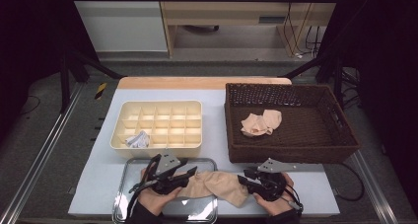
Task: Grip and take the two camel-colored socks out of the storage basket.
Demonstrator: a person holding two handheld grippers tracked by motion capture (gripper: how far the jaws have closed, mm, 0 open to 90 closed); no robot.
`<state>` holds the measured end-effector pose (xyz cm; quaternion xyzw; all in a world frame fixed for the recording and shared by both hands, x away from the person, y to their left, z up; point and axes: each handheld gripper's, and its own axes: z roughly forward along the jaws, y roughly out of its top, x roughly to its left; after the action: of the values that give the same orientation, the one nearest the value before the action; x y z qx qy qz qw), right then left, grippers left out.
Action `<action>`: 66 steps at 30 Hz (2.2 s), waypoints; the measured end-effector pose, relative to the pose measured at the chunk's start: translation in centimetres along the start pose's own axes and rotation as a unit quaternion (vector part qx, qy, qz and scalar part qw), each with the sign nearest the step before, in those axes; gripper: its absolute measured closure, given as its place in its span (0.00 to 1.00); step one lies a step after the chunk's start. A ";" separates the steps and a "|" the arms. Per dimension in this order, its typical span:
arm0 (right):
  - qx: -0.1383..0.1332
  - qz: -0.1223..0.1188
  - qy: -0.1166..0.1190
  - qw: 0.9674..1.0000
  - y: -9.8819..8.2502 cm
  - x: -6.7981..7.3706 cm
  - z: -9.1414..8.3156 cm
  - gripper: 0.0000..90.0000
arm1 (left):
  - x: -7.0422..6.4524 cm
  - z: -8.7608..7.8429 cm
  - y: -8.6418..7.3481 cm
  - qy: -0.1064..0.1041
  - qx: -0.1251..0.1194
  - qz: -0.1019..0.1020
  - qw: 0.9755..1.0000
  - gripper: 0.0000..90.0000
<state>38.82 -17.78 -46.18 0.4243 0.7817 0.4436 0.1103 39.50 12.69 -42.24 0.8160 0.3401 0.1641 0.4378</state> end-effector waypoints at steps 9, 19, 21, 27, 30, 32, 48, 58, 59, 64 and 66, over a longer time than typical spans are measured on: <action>0.041 -0.003 0.023 0.999 -0.5 -0.1 1.7 0.92 | -1.9 4.1 -1.1 -0.024 0.050 0.016 0.998 0.62; 0.043 -0.006 0.019 0.999 0.3 0.0 1.9 0.98 | -2.2 4.8 -1.6 -0.051 0.073 0.010 0.996 0.94; 0.032 -0.012 0.013 0.999 0.8 -0.1 2.0 0.98 | -2.2 4.5 -1.6 -0.051 0.066 0.008 0.996 0.95; 0.024 -0.021 -0.003 0.999 1.9 0.0 3.1 0.91 | -2.4 3.0 -1.8 -0.037 0.060 0.009 0.997 0.96; -0.003 -0.013 -0.007 1.000 2.0 -0.2 2.4 0.84 | -2.4 2.9 -2.5 -0.032 0.059 0.003 0.998 0.96; -0.030 -0.007 -0.012 0.999 2.1 -0.5 1.2 0.80 | -2.5 3.0 -2.9 -0.028 0.060 -0.002 0.998 0.96; 0.049 -0.011 -0.012 0.999 -0.9 -1.4 1.9 0.99 | -2.4 3.3 -3.6 -0.024 0.053 -0.015 0.998 0.96; 0.038 0.005 -0.051 0.998 -0.6 -2.4 0.6 0.94 | -2.9 3.3 -3.6 -0.024 0.045 -0.015 0.999 0.95; 0.038 0.005 -0.051 0.998 -0.6 -2.4 0.6 0.94 | -2.9 3.3 -3.6 -0.024 0.045 -0.015 0.999 0.94; 0.007 0.002 -0.061 0.998 -0.5 -2.5 0.0 0.80 | -2.2 2.5 -2.8 -0.018 0.019 -0.027 0.999 0.78; 0.005 0.004 -0.060 0.998 -0.8 -2.6 -0.3 0.78 | -2.1 2.4 -2.8 -0.019 0.014 -0.031 0.999 0.75</action>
<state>39.86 -20.12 -47.15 0.4541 0.7740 0.4138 0.1531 38.26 10.84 -45.84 0.8141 0.3589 0.1298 0.4377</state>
